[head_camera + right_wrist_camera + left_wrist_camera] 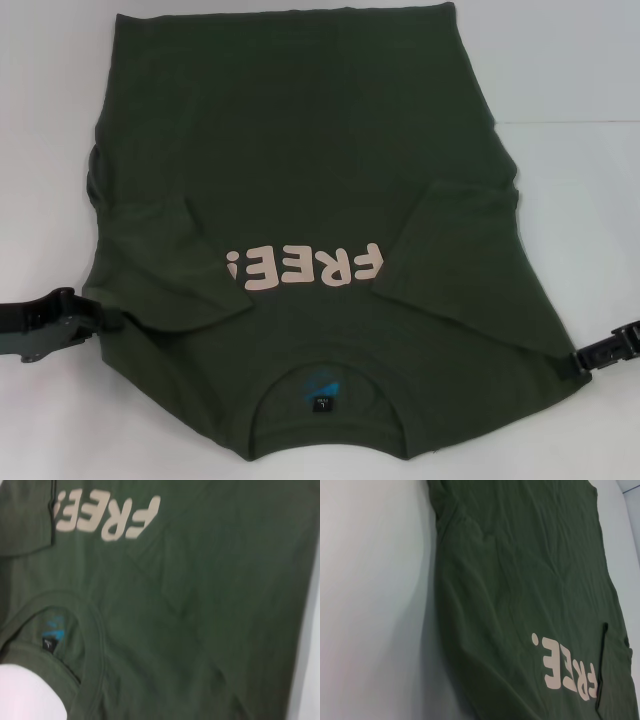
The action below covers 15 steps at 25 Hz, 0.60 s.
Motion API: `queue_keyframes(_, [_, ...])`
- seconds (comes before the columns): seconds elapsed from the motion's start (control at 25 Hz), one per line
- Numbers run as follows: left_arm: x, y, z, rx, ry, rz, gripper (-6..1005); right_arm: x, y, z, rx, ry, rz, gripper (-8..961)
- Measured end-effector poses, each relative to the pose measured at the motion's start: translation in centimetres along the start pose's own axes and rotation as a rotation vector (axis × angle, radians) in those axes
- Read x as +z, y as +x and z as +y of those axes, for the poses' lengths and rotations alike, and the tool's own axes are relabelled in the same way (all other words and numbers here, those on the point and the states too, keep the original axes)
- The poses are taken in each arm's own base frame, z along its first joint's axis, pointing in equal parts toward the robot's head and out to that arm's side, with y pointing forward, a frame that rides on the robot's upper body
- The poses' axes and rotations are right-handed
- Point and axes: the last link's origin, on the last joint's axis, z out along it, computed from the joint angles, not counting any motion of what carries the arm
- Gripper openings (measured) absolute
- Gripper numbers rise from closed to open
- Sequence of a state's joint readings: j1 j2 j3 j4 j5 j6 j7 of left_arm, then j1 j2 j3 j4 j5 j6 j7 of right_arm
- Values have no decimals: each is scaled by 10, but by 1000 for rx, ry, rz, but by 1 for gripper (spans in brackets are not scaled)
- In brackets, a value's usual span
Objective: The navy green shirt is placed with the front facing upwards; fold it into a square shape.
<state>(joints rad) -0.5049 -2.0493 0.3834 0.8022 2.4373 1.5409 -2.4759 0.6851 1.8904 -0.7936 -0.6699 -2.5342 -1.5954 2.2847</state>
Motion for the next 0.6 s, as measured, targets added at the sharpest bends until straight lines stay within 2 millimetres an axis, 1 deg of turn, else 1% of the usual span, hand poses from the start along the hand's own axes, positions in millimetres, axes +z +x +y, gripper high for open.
queue_keyframes(0.28, [-1, -1, -2, -4, 3, 2, 41, 6, -1, 2, -6, 7, 8, 862])
queue_keyframes(0.6, [0, -2, -2, -6, 2, 1, 41, 7, 0, 1, 42, 12, 3, 859])
